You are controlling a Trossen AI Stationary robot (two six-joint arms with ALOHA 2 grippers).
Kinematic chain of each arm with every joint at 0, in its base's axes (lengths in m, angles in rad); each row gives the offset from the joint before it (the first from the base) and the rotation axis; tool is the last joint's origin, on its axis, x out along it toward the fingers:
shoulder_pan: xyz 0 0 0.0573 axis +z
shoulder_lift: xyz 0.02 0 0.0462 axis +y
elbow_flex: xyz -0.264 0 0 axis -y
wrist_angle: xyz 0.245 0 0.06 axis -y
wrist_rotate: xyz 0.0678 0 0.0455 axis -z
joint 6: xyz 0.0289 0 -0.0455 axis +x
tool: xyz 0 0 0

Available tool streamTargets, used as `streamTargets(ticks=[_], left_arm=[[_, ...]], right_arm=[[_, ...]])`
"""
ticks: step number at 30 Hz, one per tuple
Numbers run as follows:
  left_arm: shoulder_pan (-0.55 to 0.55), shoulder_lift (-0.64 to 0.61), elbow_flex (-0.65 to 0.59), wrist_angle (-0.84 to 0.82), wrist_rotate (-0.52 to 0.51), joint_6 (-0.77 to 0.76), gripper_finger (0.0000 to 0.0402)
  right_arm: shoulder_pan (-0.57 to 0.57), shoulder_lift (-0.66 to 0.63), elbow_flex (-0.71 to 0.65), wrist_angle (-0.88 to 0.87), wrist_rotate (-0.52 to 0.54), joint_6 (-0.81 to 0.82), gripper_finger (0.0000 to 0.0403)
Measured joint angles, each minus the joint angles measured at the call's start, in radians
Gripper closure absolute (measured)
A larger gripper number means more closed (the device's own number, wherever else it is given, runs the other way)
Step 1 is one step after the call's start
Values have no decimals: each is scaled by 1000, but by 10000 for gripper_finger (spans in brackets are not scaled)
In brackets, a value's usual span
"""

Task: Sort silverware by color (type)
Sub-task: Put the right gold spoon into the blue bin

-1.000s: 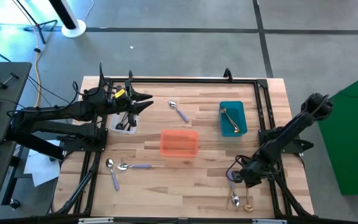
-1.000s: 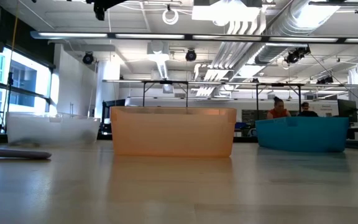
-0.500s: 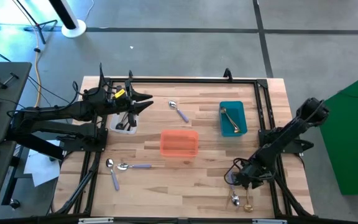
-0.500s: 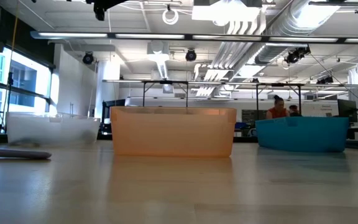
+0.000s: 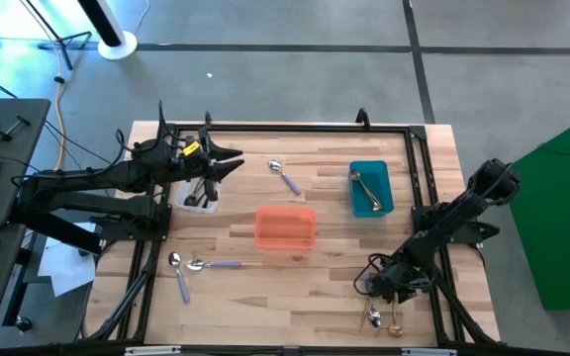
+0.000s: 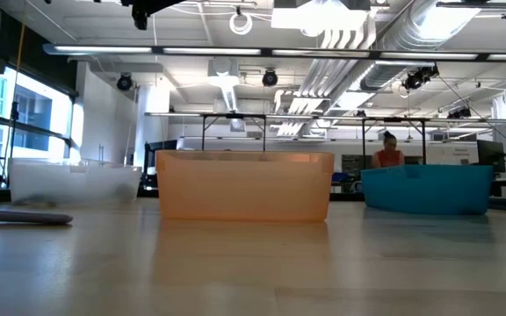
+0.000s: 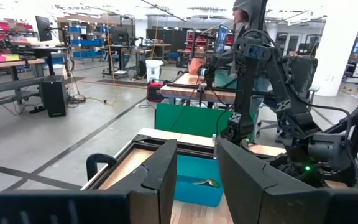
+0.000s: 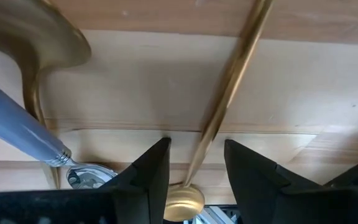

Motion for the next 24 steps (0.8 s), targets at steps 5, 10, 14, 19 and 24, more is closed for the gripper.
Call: streamTargets(ticks=[5,10,14,19,24], left_arm=[[0,0,0,0,-1,11,296],[0,0,0,0,-3,16,296],[0,0,0,0,-3,16,296],[0,0,0,0,-3,17,296],[0,0,0,0,-3,19,296]], right_arm=[[0,1,-1,-2,-2,-4,261],[0,1,-1,-6,-2,-2,261],[0,2,-1,-7,-2,-2,276],[0,4,-2,-6,12,-1,331],[0,4,-2,-3,27,-1,393]])
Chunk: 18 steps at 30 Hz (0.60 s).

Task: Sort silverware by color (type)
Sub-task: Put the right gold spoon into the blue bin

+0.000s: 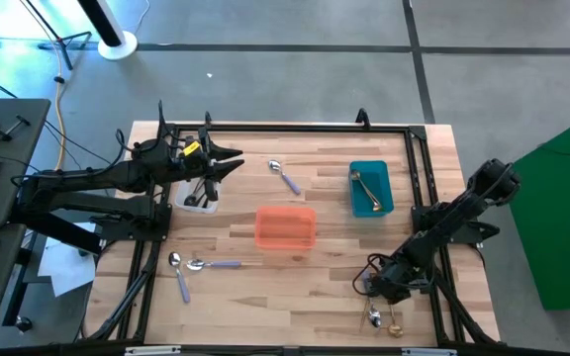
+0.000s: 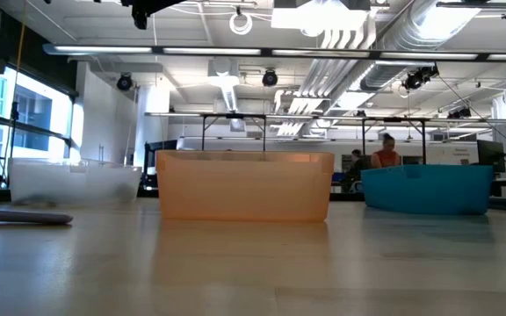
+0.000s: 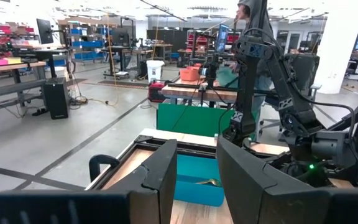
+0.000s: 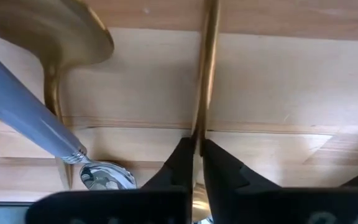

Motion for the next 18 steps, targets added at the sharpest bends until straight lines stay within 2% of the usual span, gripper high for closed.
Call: streamTargets(ticks=[18], left_arm=[[0,0,0,0,-8,-3,296]], right_arm=[[0,0,-3,16,-10,7,401]])
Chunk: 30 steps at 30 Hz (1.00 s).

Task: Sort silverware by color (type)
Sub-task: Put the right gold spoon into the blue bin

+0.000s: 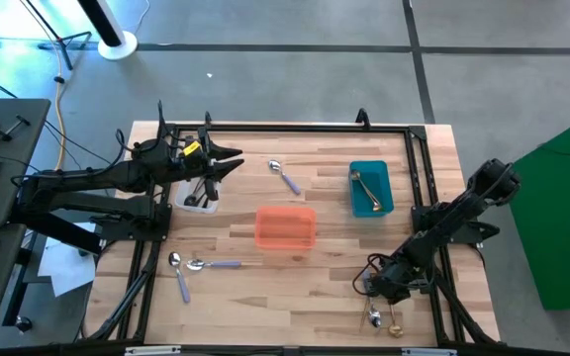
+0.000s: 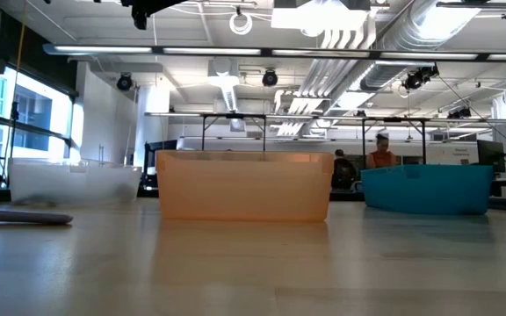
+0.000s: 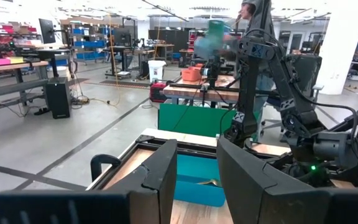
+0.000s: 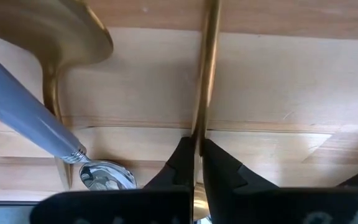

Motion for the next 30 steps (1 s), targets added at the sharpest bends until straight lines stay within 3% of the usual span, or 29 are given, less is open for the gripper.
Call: streamTargets(ticks=[20,30], left_arm=[[0,0,0,0,0,2,296],[0,0,0,0,-8,2,296]], right_arm=[[3,-95,52,-118,18,-3,403],[2,-242,54,-175,72,-5,403]])
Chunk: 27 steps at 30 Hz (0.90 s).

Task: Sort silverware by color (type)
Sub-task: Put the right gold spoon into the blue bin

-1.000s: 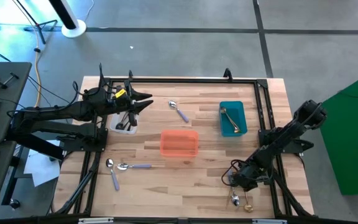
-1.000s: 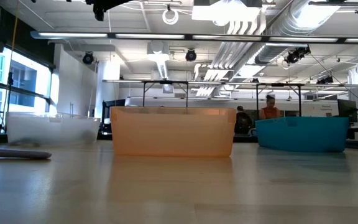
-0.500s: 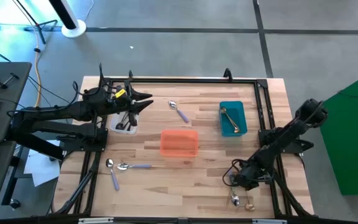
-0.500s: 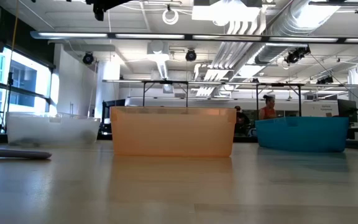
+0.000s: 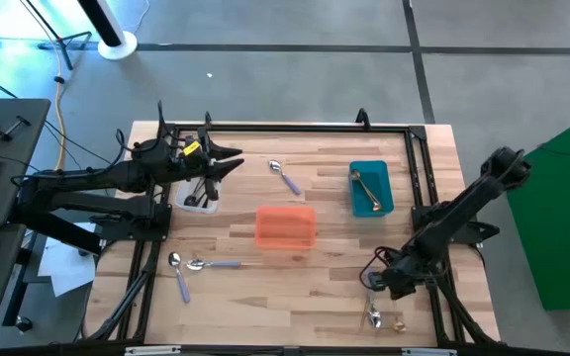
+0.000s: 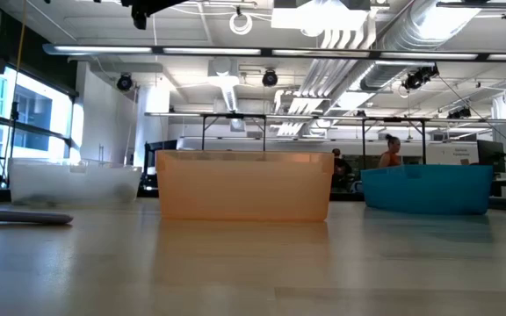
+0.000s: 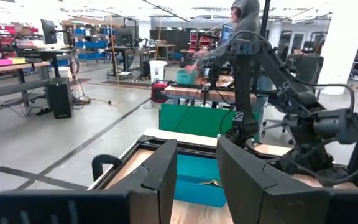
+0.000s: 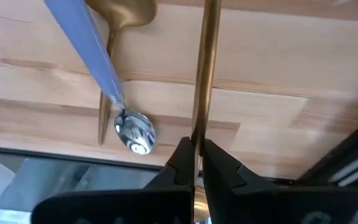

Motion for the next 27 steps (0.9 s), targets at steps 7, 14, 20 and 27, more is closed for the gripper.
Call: streamTargets(ticks=[7,14,20,27], left_arm=[[0,0,0,0,-7,16,296],[0,0,0,11,-14,16,296],[0,0,0,48,-14,-52,296],[0,0,0,93,-4,-232,296]], right_arm=[[-7,-146,0,-71,126,-54,403],[-97,-235,1,-9,345,-230,403],[-253,-234,2,131,405,-474,403],[-460,-234,2,314,450,-799,403]])
